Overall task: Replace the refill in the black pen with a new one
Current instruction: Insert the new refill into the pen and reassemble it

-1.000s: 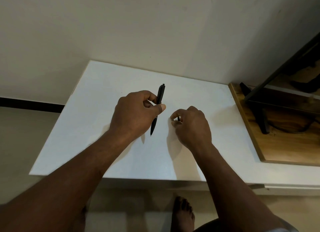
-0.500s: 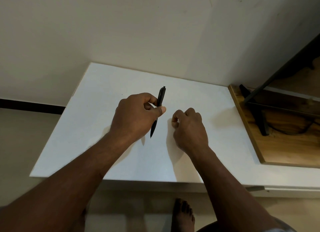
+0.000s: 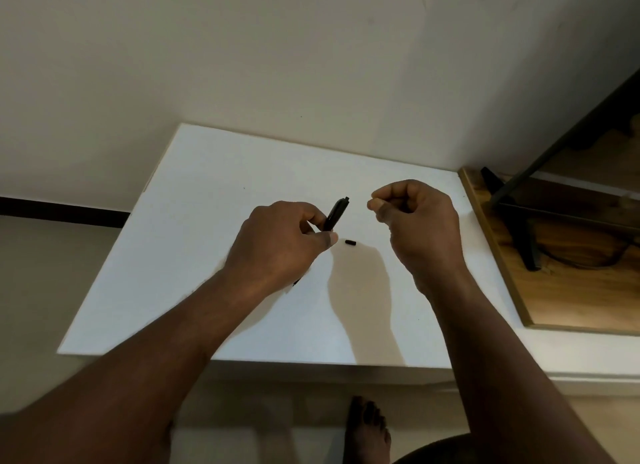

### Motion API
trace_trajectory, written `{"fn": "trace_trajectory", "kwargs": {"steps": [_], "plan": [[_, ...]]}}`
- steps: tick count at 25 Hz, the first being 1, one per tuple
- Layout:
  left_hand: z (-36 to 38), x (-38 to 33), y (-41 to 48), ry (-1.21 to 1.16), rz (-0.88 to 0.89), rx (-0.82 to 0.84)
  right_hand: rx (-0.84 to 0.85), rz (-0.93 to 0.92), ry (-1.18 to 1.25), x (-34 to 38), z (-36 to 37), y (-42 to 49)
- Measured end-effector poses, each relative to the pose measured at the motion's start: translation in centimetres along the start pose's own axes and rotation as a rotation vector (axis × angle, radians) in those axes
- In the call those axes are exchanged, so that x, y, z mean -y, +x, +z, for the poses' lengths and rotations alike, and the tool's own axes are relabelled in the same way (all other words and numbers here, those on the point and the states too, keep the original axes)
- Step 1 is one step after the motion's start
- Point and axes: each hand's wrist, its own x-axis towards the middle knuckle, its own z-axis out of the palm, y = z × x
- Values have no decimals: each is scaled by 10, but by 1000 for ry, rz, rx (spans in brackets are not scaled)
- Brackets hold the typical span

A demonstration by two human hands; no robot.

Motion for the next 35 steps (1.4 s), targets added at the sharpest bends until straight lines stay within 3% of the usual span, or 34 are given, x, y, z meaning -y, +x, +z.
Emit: {"fn": "trace_trajectory", "kwargs": {"steps": [7, 17, 35], "plan": [[12, 2, -5, 102, 16, 130, 82, 46, -10, 0, -2, -1], [20, 6, -6, 128, 37, 147, 259, 142, -141, -6, -5, 0], [27, 3, -8, 124, 45, 173, 311, 132, -190, -11, -8, 3]]}}
